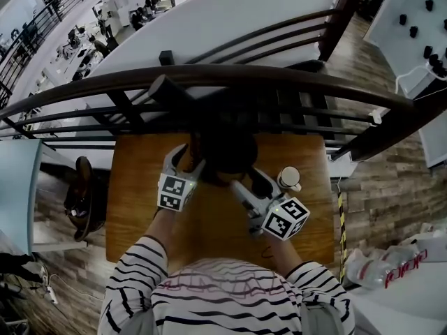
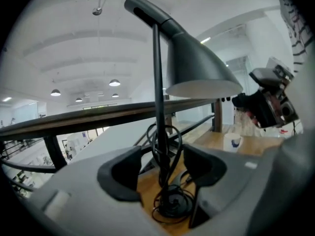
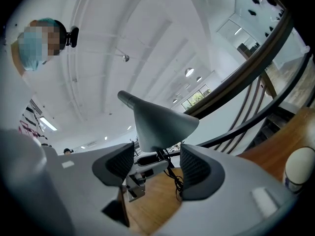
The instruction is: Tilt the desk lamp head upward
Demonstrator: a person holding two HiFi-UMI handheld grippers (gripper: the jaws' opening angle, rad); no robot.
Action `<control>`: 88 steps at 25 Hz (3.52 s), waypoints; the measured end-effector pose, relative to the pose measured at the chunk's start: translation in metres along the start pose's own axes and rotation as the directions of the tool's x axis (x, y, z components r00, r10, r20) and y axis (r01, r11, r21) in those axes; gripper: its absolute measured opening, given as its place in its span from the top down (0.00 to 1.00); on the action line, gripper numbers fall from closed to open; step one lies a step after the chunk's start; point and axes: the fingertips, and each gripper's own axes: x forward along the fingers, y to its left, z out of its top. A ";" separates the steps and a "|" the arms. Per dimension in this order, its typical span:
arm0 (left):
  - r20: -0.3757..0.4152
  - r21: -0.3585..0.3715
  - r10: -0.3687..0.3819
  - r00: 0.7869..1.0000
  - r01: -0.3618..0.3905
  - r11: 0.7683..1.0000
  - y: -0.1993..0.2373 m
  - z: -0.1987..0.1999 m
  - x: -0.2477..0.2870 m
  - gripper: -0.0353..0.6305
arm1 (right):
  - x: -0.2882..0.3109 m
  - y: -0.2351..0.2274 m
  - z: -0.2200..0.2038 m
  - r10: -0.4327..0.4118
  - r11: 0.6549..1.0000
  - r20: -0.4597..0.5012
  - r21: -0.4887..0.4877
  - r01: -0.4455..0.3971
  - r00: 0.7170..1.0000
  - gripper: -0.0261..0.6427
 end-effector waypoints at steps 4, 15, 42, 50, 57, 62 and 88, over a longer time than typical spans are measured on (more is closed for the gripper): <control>-0.004 0.011 -0.017 1.000 0.017 1.000 -0.005 -0.002 0.012 0.57 | -0.003 -0.002 0.003 0.005 1.000 -0.002 0.006 -0.005 1.000 0.54; -0.004 0.012 -0.028 1.000 0.029 1.000 -0.003 -0.003 0.016 0.81 | 0.005 -0.001 0.005 0.021 1.000 0.000 0.021 -0.021 1.000 0.52; 0.038 -0.050 -0.028 0.999 0.030 0.998 -0.004 0.003 0.007 0.84 | -0.019 0.015 0.035 0.005 1.000 0.032 0.007 -0.006 0.999 0.43; 0.032 -0.054 -0.024 0.999 0.025 0.998 -0.004 0.002 0.002 0.84 | -0.041 0.030 0.075 -0.016 0.996 0.106 -0.081 0.024 0.994 0.43; 0.021 -0.056 -0.017 1.000 0.018 0.998 -0.003 -0.002 -0.001 0.84 | -0.048 0.045 0.097 -0.037 0.987 0.122 -0.153 0.055 0.992 0.42; 0.028 -0.053 -0.014 1.000 0.015 0.998 -0.002 -0.003 -0.006 0.84 | -0.051 0.059 0.113 -0.048 0.973 0.133 -0.217 0.077 0.990 0.41; 0.050 -0.075 0.007 0.999 -0.004 0.997 0.003 -0.008 -0.010 0.85 | -0.039 0.121 0.184 -0.103 0.901 0.167 -0.403 0.163 0.981 0.34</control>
